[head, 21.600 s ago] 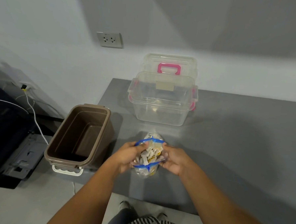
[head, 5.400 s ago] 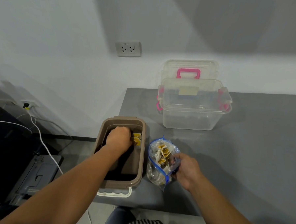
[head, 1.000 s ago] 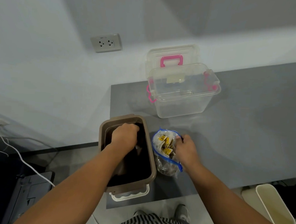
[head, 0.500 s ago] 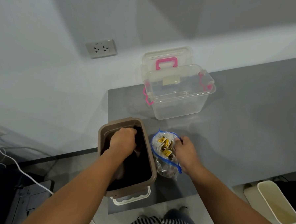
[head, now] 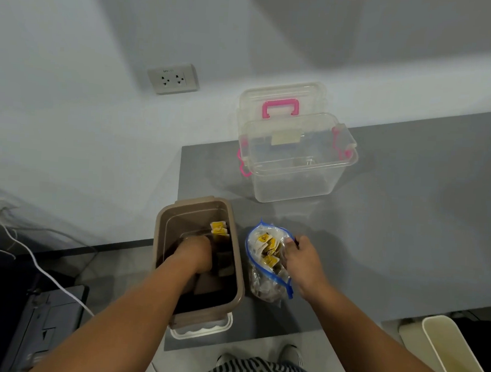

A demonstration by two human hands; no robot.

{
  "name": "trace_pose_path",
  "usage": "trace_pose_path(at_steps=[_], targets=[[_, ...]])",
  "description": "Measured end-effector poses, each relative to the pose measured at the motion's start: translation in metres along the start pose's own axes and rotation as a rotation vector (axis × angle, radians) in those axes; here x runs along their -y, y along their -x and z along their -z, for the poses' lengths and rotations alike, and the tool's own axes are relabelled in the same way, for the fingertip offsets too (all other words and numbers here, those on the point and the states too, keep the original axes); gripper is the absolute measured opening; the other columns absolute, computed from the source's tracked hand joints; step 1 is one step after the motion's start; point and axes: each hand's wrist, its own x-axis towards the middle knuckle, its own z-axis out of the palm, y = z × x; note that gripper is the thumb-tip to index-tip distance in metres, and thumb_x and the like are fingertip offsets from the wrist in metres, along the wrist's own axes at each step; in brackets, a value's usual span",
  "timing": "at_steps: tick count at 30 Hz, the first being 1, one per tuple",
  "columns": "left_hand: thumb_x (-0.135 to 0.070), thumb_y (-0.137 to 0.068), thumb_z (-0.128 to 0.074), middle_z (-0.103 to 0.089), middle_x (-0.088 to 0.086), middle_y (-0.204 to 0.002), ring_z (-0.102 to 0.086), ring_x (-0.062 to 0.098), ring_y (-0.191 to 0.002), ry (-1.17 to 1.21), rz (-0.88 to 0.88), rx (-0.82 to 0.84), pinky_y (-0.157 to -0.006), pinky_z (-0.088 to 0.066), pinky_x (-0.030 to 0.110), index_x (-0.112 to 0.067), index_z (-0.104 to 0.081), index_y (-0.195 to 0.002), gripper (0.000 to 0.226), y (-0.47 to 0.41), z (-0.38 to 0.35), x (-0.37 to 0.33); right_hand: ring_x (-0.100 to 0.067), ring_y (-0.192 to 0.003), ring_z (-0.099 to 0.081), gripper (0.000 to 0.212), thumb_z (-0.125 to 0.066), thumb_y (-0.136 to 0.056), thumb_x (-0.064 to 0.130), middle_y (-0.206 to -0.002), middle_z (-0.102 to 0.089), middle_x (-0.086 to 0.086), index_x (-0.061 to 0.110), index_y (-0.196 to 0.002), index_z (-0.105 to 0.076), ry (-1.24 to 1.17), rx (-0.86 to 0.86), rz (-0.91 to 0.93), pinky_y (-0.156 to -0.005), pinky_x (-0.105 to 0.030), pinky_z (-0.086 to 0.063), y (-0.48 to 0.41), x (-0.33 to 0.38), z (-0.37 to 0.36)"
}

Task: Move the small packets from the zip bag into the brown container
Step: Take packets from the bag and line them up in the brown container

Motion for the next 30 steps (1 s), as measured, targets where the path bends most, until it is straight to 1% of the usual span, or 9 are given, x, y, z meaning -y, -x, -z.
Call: trace_pose_path(at_steps=[3, 5, 7, 8, 10, 14, 18, 24, 30], targets=[[-0.025, -0.098, -0.055, -0.064, 0.008, -0.116, -0.059, 0.025, -0.113, 0.003, 0.003, -0.019, -0.103, -0.045, 0.036, -0.012, -0.063, -0.121, 0.028, -0.004, -0.008, -0.004, -0.016, -0.089, -0.068, 0.024, -0.043, -0.107, 0.034, -0.100, -0.066, -0.006, 0.014, -0.112, -0.055, -0.015, 0.024, -0.016, -0.071, -0.031, -0.059, 0.001, 0.000, 0.003], [-0.027, -0.098, -0.054, -0.064, 0.008, -0.110, -0.060, 0.023, -0.108, 0.021, -0.013, -0.037, -0.094, -0.045, 0.030, -0.011, -0.064, -0.117, 0.027, -0.005, -0.013, -0.005, -0.013, -0.084, -0.066, 0.024, -0.042, -0.108, 0.033, -0.097, -0.064, -0.004, 0.013, -0.112, -0.055, 0.004, 0.033, -0.016, -0.063, -0.024, -0.053, 0.001, 0.001, 0.005], [-0.023, -0.098, -0.056, -0.066, 0.009, -0.114, -0.060, 0.022, -0.102, 0.073, -0.025, -0.054, -0.081, -0.041, 0.026, -0.009, -0.065, -0.115, 0.024, -0.005, -0.016, -0.006, -0.012, -0.082, -0.065, 0.024, -0.042, -0.108, 0.033, -0.096, -0.063, -0.003, 0.013, -0.112, -0.054, 0.004, 0.045, -0.018, -0.060, -0.021, -0.050, 0.000, 0.002, 0.006], [-0.022, -0.096, -0.059, -0.066, 0.009, -0.116, -0.060, 0.023, -0.103, 0.111, -0.029, -0.062, -0.080, -0.039, 0.025, -0.009, -0.065, -0.116, 0.025, -0.004, -0.018, -0.006, -0.013, -0.083, -0.066, 0.024, -0.042, -0.108, 0.033, -0.097, -0.064, -0.004, 0.013, -0.113, -0.054, -0.002, 0.052, -0.020, -0.060, -0.022, -0.051, 0.000, 0.001, 0.006], [-0.023, -0.093, -0.064, -0.065, 0.010, -0.119, -0.061, 0.025, -0.109, 0.174, -0.026, -0.094, -0.084, -0.042, 0.027, -0.009, -0.064, -0.120, 0.031, -0.004, -0.020, -0.008, -0.014, -0.086, -0.068, 0.023, -0.043, -0.108, 0.034, -0.100, -0.065, -0.005, 0.014, -0.113, -0.054, -0.018, 0.065, -0.029, -0.065, -0.027, -0.057, -0.001, 0.002, 0.005], [-0.017, -0.097, -0.054, -0.063, 0.011, -0.122, -0.058, 0.029, -0.112, 0.167, -0.016, -0.105, -0.095, -0.046, 0.034, -0.008, -0.061, -0.120, 0.026, 0.001, -0.016, -0.013, -0.017, -0.089, -0.070, 0.023, -0.043, -0.107, 0.034, -0.103, -0.066, -0.006, 0.015, -0.113, -0.054, -0.032, 0.080, -0.041, -0.075, -0.034, -0.062, -0.002, 0.002, 0.003], [-0.021, -0.094, -0.061, -0.064, 0.008, -0.113, -0.060, 0.025, -0.106, 0.123, 0.007, -0.131, -0.092, -0.046, 0.033, -0.011, -0.063, -0.114, 0.023, 0.002, -0.012, -0.016, -0.016, -0.089, -0.070, 0.022, -0.043, -0.108, 0.034, -0.102, -0.066, -0.005, 0.015, -0.114, -0.054, -0.049, 0.086, -0.056, -0.071, -0.031, -0.060, 0.000, 0.002, 0.005], [-0.014, -0.099, -0.050, -0.061, 0.014, -0.129, -0.057, 0.028, -0.121, 0.081, 0.056, -0.162, -0.101, -0.043, 0.034, -0.003, -0.060, -0.126, 0.031, 0.001, -0.007, -0.018, -0.017, -0.089, -0.068, 0.026, -0.043, -0.107, 0.033, -0.100, -0.066, -0.007, 0.011, -0.114, -0.056, -0.027, 0.073, -0.044, -0.069, -0.029, -0.056, 0.000, 0.001, 0.009], [-0.033, -0.099, -0.054, -0.064, 0.010, -0.123, -0.058, 0.027, -0.116, 0.204, 0.075, -0.175, -0.104, -0.042, 0.036, -0.010, -0.061, -0.123, 0.035, -0.002, -0.011, -0.018, -0.015, -0.085, -0.066, 0.023, -0.043, -0.108, 0.032, -0.097, -0.064, -0.007, 0.012, -0.110, -0.055, -0.040, 0.088, -0.055, -0.064, -0.025, -0.053, 0.002, 0.003, 0.010]])
